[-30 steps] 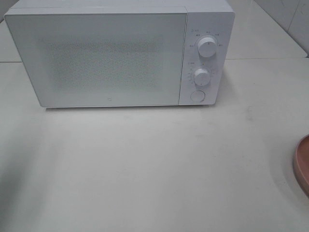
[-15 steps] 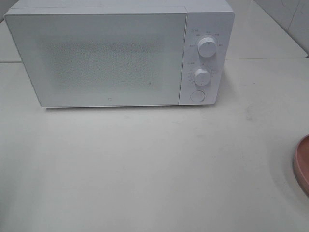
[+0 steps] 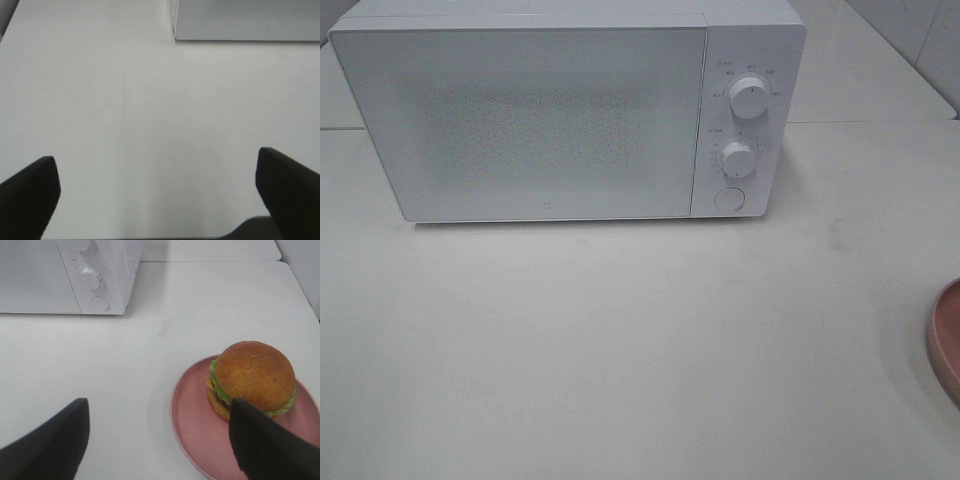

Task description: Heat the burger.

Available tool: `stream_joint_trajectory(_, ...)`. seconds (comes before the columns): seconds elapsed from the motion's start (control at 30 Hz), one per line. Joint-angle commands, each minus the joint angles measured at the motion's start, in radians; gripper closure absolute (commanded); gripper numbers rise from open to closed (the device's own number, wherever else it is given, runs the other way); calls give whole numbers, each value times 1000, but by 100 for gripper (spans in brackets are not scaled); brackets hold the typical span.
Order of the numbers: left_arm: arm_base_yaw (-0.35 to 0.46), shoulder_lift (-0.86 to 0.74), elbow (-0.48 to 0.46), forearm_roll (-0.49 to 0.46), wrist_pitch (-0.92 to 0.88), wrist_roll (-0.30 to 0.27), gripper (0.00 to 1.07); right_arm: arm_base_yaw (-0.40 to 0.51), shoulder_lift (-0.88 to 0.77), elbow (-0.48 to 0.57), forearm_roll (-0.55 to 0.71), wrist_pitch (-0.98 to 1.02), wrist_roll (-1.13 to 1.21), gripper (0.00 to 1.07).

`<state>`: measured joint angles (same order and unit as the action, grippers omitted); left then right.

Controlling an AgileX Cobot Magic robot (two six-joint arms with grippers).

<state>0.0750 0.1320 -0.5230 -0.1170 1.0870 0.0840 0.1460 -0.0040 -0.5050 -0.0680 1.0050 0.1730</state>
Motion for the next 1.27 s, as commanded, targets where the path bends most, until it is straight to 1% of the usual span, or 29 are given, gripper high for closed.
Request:
stream_joint_trajectory(0.03, 2, -77, 5, -1, -14, -9, 7, -7, -29, 4, 3, -5, -10, 32)
stream_joint_trajectory(0.07, 2, -119, 5, -5, -14, -9, 7, -7, -29, 4, 3, -5, -10, 32)
stream_joint_trajectory(0.1, 2, -119, 5, -5, -14, -9, 7, -7, -29, 4, 3, -5, -10, 32)
stream_joint_trajectory(0.13, 2, -166, 5, -4, -14, -8, 7, -7, -29, 4, 3, -5, -10, 32)
stream_joint_trajectory(1.27, 2, -161, 6, -6, -15, -8, 7, -7, -24, 4, 6, -5, -10, 32)
